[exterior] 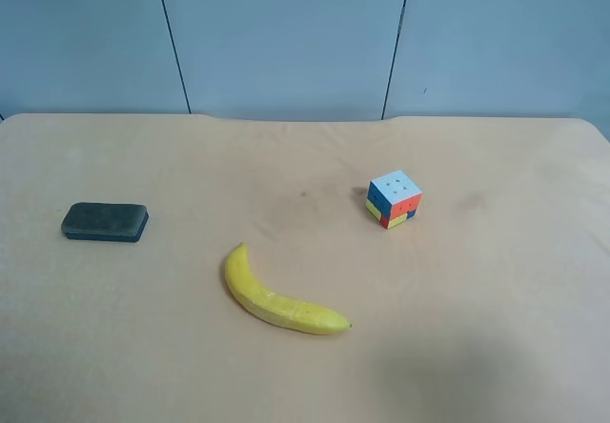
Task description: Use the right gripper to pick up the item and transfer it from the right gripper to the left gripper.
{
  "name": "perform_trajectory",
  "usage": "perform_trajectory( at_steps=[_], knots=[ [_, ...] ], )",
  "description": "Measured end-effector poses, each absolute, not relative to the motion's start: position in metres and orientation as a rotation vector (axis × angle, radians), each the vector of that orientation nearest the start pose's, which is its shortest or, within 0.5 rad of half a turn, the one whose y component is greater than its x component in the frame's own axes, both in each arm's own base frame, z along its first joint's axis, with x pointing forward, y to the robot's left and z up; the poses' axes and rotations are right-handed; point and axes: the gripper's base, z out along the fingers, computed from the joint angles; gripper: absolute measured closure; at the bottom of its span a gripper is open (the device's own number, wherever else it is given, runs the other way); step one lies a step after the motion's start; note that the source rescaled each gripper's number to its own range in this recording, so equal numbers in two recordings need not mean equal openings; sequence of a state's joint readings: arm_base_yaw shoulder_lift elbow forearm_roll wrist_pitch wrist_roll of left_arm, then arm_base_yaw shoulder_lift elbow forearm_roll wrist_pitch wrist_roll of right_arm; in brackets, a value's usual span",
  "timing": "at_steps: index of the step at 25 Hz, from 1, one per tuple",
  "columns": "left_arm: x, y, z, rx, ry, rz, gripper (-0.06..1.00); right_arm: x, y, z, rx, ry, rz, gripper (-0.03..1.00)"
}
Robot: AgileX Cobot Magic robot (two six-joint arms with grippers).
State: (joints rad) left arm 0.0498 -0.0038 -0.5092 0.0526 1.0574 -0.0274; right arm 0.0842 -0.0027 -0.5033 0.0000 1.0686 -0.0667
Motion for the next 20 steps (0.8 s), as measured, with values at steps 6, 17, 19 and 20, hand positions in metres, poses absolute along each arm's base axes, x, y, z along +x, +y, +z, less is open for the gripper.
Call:
perform_trajectory(
  at_steps=[6, 17, 19, 20],
  knots=[
    [-0.0067, 0.0038, 0.2802, -0.081, 2.026, 0.077, -0.06, -0.006, -0.0005, 0.2775, -0.154, 2.04, 0.011, -0.03],
    [-0.0067, 0.0038, 0.2802, -0.081, 2.026, 0.077, -0.06, -0.006, -0.0005, 0.2775, -0.154, 2.04, 0.011, -0.03],
    [-0.0067, 0.0038, 0.2802, -0.081, 2.026, 0.077, -0.06, -0.006, -0.0005, 0.2775, -0.154, 2.04, 0.011, -0.03],
    [-0.0067, 0.0038, 0.2802, -0.081, 2.026, 0.077, -0.06, -0.006, -0.0005, 0.2775, -0.154, 2.04, 0.011, -0.03]
  ],
)
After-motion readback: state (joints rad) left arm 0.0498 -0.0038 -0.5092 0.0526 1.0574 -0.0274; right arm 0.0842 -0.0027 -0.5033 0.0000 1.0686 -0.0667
